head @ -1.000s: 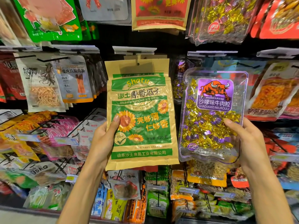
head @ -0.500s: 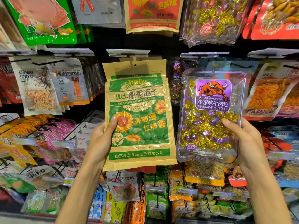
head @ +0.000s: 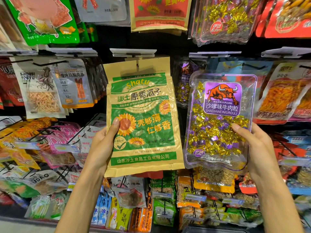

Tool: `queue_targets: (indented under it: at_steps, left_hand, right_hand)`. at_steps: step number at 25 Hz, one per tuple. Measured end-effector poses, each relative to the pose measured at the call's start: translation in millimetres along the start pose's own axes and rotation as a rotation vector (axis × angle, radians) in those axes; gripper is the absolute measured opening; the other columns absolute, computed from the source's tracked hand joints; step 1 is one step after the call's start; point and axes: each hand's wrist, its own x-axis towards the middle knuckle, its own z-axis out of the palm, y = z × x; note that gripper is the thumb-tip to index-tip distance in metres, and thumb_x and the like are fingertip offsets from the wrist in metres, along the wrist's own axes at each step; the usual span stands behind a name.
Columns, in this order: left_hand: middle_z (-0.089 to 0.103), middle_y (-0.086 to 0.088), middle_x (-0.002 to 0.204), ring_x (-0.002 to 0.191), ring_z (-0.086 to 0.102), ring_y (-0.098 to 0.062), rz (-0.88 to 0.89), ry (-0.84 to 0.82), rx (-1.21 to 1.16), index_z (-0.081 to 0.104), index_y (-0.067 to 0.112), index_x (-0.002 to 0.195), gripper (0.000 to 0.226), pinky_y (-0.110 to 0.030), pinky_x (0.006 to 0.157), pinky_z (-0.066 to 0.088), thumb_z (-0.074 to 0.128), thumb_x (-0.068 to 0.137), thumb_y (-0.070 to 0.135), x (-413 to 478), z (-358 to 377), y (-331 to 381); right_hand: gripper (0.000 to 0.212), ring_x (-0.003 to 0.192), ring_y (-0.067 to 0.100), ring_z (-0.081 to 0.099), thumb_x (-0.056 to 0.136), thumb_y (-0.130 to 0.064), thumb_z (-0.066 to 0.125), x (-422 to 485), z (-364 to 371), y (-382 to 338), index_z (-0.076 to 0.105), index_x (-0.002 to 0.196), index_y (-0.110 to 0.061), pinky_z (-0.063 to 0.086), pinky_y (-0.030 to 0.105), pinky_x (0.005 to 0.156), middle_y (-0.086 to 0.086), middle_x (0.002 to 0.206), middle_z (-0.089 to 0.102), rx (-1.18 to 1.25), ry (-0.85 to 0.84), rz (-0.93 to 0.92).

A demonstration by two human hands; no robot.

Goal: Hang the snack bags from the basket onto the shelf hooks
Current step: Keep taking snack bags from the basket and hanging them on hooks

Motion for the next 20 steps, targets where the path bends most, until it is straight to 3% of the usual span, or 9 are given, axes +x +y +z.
queue_targets:
  at_steps: [5,8,11,13,16,20]
  left_hand:
    - [0.072,0.003,0.115,0.117,0.062,-0.018,0.015,-0.012,0.000,0.074,0.021,0.109,0.066,-0.048,0.111,0.037,0.066,0.070,0.073,5,1,-1]
    - [0.072,0.007,0.114,0.117,0.062,-0.012,0.037,-0.002,0.015,0.072,0.021,0.110,0.062,-0.044,0.112,0.037,0.066,0.074,0.071,14,5,-2]
    - [0.073,0.012,0.110,0.113,0.062,-0.006,0.076,0.023,0.060,0.071,0.025,0.107,0.044,-0.041,0.111,0.039,0.060,0.082,0.060,28,9,-2]
    - [0.072,0.011,0.112,0.114,0.062,-0.007,0.095,0.034,0.096,0.069,0.026,0.110,0.045,-0.042,0.111,0.040,0.060,0.083,0.060,39,11,-2]
    - [0.067,0.009,0.120,0.117,0.058,-0.008,0.117,0.040,0.148,0.065,0.020,0.123,0.056,-0.037,0.110,0.038,0.058,0.086,0.060,56,13,-1]
    - [0.063,0.006,0.126,0.122,0.054,-0.011,0.137,0.045,0.178,0.060,0.015,0.131,0.062,-0.032,0.104,0.037,0.056,0.088,0.060,70,13,-5]
  right_hand:
    - [0.022,0.078,-0.004,0.066,0.091,-0.021,0.064,3,0,-1,0.067,0.113,-0.024,0.050,0.011,0.056,-0.014,0.097,0.075,-0.001,-0.020,-0.012]
    - [0.021,0.078,0.004,0.068,0.089,-0.021,0.067,11,6,-6,0.070,0.110,-0.022,0.052,0.015,0.056,-0.008,0.099,0.075,0.004,-0.032,0.001]
    - [0.016,0.065,0.005,0.067,0.088,-0.021,0.069,24,15,-13,0.070,0.105,-0.020,0.049,0.015,0.047,-0.004,0.092,0.075,-0.002,-0.046,0.030]
    - [0.015,0.061,0.003,0.067,0.089,-0.020,0.068,31,22,-18,0.069,0.104,-0.018,0.046,0.013,0.045,-0.004,0.088,0.075,-0.006,-0.064,0.038]
    - [0.023,0.077,0.008,0.069,0.090,-0.023,0.069,35,31,-21,0.069,0.112,-0.020,0.053,0.020,0.061,-0.002,0.100,0.076,-0.024,-0.105,0.027]
    - [0.025,0.088,0.012,0.065,0.089,-0.029,0.070,34,34,-16,0.067,0.113,-0.031,0.050,0.030,0.078,-0.004,0.105,0.075,-0.050,-0.126,0.020]
